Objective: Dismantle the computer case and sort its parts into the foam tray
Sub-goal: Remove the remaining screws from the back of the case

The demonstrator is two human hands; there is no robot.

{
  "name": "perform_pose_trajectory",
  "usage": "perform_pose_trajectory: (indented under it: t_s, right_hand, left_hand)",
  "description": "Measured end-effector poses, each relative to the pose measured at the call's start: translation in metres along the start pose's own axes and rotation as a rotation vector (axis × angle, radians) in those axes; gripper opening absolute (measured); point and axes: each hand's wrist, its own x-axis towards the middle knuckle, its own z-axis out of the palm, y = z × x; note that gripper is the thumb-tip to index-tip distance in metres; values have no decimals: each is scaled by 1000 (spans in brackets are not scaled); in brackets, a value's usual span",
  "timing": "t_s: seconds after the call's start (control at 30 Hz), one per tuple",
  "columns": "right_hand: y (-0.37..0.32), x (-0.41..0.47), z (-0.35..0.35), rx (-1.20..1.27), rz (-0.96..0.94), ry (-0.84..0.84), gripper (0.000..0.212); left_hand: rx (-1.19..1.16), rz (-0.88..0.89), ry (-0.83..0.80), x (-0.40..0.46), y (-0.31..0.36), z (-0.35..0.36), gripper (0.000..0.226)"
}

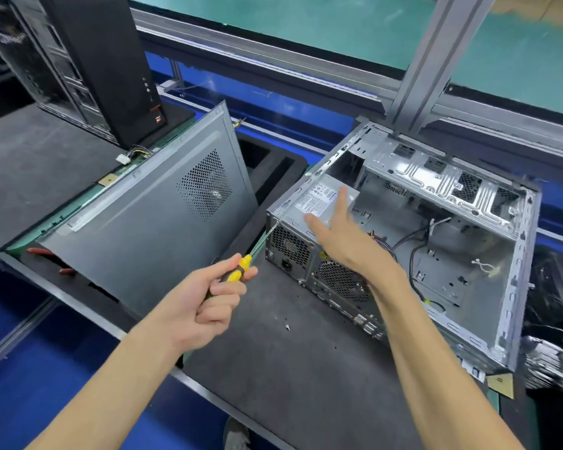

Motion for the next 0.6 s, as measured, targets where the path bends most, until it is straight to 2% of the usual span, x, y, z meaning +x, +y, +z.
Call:
perform_pose_trajectory:
  t_s: [0.03, 0.1, 0.17, 0.2, 0.27, 0.3, 0.37, 0.4, 0.43, 0.53, 0.6]
  right_hand:
    - [2, 1, 0, -5, -7, 4, 93]
    - [2, -2, -1, -15, -12, 14, 93]
    - [1, -5, -1, -8, 0, 32, 92]
    - [-1, -8, -2, -12, 21, 35, 92]
    - [-5, -15, -3, -79, 13, 165, 88]
    - [-6, -20, -3, -89, -49, 333, 79]
    - [-15, -40, 6, 131, -308, 729, 34]
    - [-20, -51, 18, 320, -400, 814, 18]
    - [-26, -60, 33, 535, -405, 758, 18]
    - [-43, -67, 76, 1067, -20, 112, 25]
    - [-49, -56, 85, 1385, 103, -180, 30]
  left_hand:
    - [152, 72, 36, 2, -2, 0, 27]
    - [538, 323, 236, 4, -6, 0, 24]
    - [760, 649, 416, 7, -6, -5, 26]
    - [819, 743, 441, 6, -6, -6, 27]
    - [863, 708, 418, 1, -4, -4, 31]
    - [842, 611, 390, 0, -3, -3, 37]
    - [769, 419, 348, -2, -2, 2, 47]
    - [768, 376, 347, -2, -2, 5, 48]
    - [784, 366, 346, 0, 0, 6, 47]
    - [825, 422, 316, 3, 4, 9, 38]
    - [773, 397, 281, 1, 7, 8, 34]
